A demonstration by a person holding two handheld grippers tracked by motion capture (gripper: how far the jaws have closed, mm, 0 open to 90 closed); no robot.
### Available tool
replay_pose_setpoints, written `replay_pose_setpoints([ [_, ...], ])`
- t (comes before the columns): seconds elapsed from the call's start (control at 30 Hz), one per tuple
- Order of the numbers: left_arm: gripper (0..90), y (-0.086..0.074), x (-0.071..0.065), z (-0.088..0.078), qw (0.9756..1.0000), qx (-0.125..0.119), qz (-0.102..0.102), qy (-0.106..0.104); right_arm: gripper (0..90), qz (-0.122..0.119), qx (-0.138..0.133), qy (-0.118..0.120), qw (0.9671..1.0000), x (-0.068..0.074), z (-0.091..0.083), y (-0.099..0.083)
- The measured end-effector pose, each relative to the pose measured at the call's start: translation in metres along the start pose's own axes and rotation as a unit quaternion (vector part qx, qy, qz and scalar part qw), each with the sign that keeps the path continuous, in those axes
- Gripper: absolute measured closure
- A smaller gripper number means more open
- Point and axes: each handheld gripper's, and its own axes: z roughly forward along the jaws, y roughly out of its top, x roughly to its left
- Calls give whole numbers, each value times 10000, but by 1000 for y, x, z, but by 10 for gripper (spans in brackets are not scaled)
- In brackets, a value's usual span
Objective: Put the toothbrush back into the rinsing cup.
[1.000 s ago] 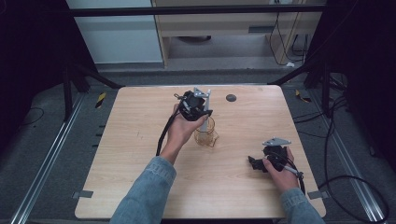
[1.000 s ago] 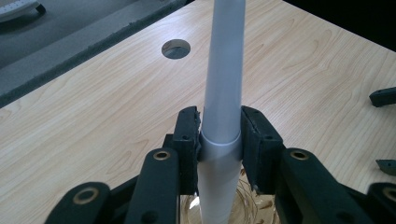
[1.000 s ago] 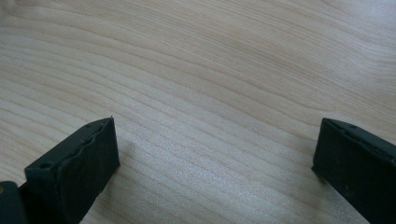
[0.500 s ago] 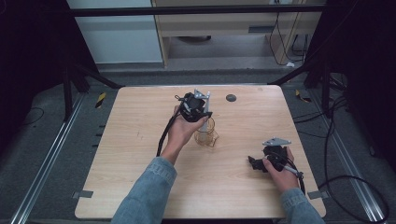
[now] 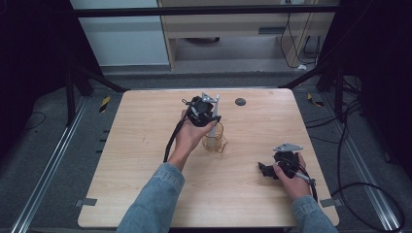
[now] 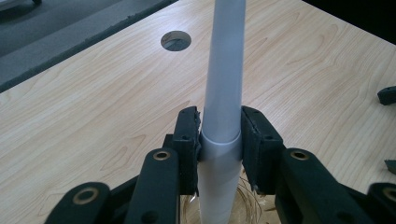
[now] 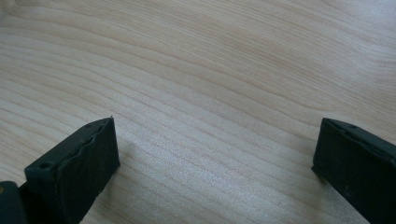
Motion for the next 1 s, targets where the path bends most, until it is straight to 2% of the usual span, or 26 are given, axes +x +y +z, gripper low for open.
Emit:
replay_pose_setpoints([
  [0.07, 684, 0, 2, 2, 10000, -48, -79, -1, 4, -16, 2, -3, 10000, 0, 0, 0],
  [0.7, 681, 4, 5, 10, 9997, -97, -212, 7, 4, -11, -3, -3, 10000, 0, 0, 0],
  [1.0, 678, 4, 5, 13, 9998, -81, -179, 0, 4, -11, -3, -3, 10000, 0, 0, 0],
])
